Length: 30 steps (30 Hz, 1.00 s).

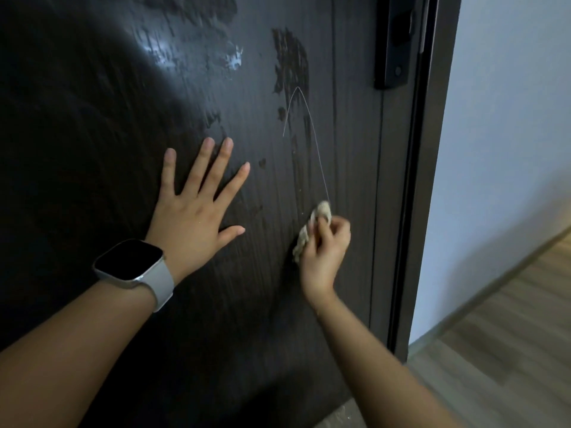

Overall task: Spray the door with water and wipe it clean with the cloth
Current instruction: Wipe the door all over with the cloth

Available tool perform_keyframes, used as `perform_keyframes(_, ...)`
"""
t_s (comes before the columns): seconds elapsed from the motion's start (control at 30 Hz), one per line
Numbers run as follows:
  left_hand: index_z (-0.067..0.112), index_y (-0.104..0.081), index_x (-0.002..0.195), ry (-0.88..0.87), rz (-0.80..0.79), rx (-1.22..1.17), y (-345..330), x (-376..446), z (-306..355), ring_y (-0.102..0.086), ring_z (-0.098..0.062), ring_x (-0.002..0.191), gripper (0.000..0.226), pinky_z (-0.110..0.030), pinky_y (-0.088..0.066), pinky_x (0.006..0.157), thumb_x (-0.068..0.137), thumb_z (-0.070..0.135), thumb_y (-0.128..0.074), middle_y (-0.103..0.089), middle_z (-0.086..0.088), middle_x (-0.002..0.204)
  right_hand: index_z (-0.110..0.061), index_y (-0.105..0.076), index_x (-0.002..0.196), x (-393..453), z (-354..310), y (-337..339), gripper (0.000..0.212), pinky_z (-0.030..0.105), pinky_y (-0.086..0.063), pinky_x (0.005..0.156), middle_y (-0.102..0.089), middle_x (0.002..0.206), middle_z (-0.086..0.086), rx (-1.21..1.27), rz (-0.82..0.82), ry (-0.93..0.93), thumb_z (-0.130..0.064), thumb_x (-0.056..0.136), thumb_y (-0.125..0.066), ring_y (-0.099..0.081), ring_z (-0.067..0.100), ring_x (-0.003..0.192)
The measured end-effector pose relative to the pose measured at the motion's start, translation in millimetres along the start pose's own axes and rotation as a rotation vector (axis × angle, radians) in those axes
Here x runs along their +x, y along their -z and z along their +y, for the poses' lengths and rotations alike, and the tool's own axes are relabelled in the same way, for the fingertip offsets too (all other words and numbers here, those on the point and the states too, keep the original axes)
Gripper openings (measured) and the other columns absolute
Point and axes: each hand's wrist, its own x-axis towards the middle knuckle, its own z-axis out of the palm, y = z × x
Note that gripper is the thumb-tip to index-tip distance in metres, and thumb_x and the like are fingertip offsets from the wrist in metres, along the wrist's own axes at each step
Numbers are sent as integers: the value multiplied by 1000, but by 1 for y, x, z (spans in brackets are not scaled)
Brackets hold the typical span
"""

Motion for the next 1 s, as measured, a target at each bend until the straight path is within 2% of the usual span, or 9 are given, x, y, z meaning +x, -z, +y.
perform_keyframes(0.13,20,-12,157,4,4,-12,0,1,-1,5,-35,152,100,-60,16,113,81,62,-60,7,-15,165,-8,-64,104,57,-29,-19,13,33,-47,85,-49,106,9,-55,-1,151,-10,96,-54,-51,27,99)
perform_keyframes(0.2,20,-14,157,-3,13,-19,0,1,-2,4,-35,152,100,-61,14,114,80,61,-62,6,-15,165,-8,-62,111,48,-7,-9,22,28,-41,89,-50,114,10,-126,-101,94,-9,92,-51,-49,26,107)
perform_keyframes(0.3,20,-18,157,-7,40,-27,-2,0,0,2,-36,152,98,-62,10,114,80,60,-63,3,-15,165,-7,-62,112,-1,54,27,23,39,-47,91,-48,115,2,-255,-183,29,-8,91,-50,-50,26,107)
perform_keyframes(0.43,20,-14,157,-9,37,-27,-2,-1,0,3,-35,152,99,-62,12,114,81,60,-62,4,-15,165,-3,-67,90,-22,82,55,17,47,-50,71,-38,95,-16,-302,-214,87,-4,92,-50,-51,21,85)
perform_keyframes(0.57,21,-9,157,-2,7,7,-2,0,-1,7,-35,151,100,-61,15,113,81,63,-59,9,-14,164,-7,-63,98,28,19,29,26,37,-50,74,-50,101,1,-216,-272,242,-20,96,-41,-53,23,91)
perform_keyframes(0.63,21,-8,157,-2,-1,9,-2,0,-1,8,-35,151,100,-61,16,113,81,63,-59,10,-14,164,-3,-65,102,50,-4,13,29,24,-42,77,-54,105,8,-236,-259,342,-18,95,-41,-48,20,95)
perform_keyframes(0.7,21,-9,157,-5,5,-3,-2,1,-1,7,-34,151,100,-61,15,114,81,63,-59,9,-14,165,-4,-64,104,54,0,12,26,22,-38,79,-56,107,11,-261,-259,382,-14,94,-42,-48,21,96)
perform_keyframes(0.87,21,-12,157,1,28,-9,-2,0,1,4,-34,152,99,-62,11,114,81,62,-60,6,-14,165,-5,-71,98,-4,87,56,26,27,-45,74,-58,100,5,-359,-303,270,-10,91,-46,-55,24,89)
perform_keyframes(1.0,22,-11,157,17,25,3,-1,2,-1,2,-34,152,102,-61,12,115,79,62,-63,4,-13,165,-5,-68,87,-2,83,66,15,28,-45,68,-51,88,-4,-345,-364,180,6,88,-57,-54,19,80)
